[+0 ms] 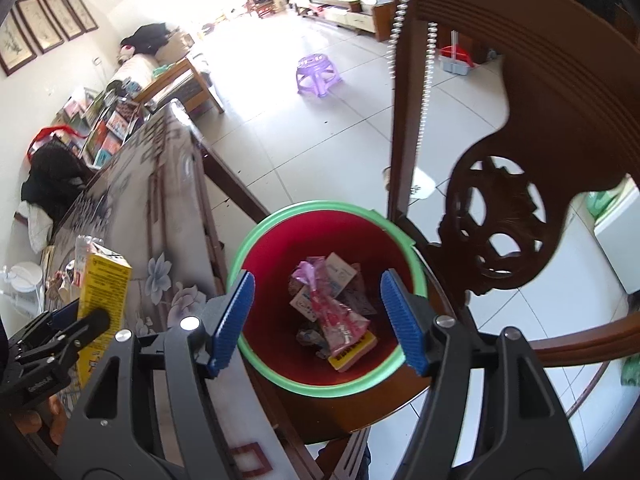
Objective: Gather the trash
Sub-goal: 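Lower the orange carton into the bin and open the left tool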
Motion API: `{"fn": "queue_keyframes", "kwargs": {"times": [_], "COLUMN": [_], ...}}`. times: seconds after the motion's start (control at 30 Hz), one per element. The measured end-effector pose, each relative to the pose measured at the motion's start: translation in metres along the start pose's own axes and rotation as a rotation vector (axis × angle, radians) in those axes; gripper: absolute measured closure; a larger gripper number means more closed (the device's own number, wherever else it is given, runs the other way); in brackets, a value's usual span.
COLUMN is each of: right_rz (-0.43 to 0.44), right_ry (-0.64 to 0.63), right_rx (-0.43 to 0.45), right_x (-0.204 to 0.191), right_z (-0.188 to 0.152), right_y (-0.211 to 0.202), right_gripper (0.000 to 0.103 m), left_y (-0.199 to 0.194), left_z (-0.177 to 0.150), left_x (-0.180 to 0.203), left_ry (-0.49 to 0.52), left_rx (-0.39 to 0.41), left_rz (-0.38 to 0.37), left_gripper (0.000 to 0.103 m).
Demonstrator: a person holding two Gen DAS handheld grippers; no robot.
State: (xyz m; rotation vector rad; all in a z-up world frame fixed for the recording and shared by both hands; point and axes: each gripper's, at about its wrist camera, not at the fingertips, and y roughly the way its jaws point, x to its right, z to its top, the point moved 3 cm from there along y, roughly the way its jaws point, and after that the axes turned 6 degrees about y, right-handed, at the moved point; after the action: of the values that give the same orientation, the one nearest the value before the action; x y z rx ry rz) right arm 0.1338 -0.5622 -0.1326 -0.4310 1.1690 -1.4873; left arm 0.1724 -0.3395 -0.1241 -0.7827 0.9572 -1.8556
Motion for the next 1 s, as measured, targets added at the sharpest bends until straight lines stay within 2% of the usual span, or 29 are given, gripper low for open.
{"fn": "queue_keyframes", "kwargs": {"times": [0.13, 0.3, 0.47, 0.57, 0.7, 0.83, 1.0], "right_rz": [-0.033, -0.063, -0.087, -0.107, -0.104, -0.082, -0.031], "right_ry": [0.047, 0.096, 0.125, 0.118, 0.116, 0.072, -0.009], "right_rx": [0.028, 0.054, 0.074, 0.087, 0.085, 0.074, 0.057], "right_x": [0.021, 0.042, 0.056, 0.057, 0.050, 0.023, -0.026], "right_z": [-0.001, -0.008, -0.015, -0.020, -0.025, -0.027, -0.033], "right_y": [-0.015, -0.032, -0.047, -0.054, -0.054, -0.048, -0.039], "right_gripper": [0.038, 0.038, 0.038, 0.038, 0.038, 0.038, 0.038], "left_y": [0.017, 0.039, 0.033, 0.018, -0.013, -0.037, -0.067], "left_z": [0.013, 0.032, 0.033, 0.022, -0.008, -0.047, -0.082], "left_x": [0.027, 0.062, 0.063, 0.048, 0.006, -0.047, -0.101], "left_ry": [0.056, 0.124, 0.094, 0.051, -0.100, -0.264, -0.330], "left_rx": [-0.020, -0.029, -0.012, 0.008, 0.049, 0.048, 0.070], "left_rz": [-0.060, -0.095, -0.098, -0.084, -0.045, 0.008, 0.091], "left_gripper": [0.042, 0.040, 0.027, 0.025, 0.022, 0.022, 0.022]}}
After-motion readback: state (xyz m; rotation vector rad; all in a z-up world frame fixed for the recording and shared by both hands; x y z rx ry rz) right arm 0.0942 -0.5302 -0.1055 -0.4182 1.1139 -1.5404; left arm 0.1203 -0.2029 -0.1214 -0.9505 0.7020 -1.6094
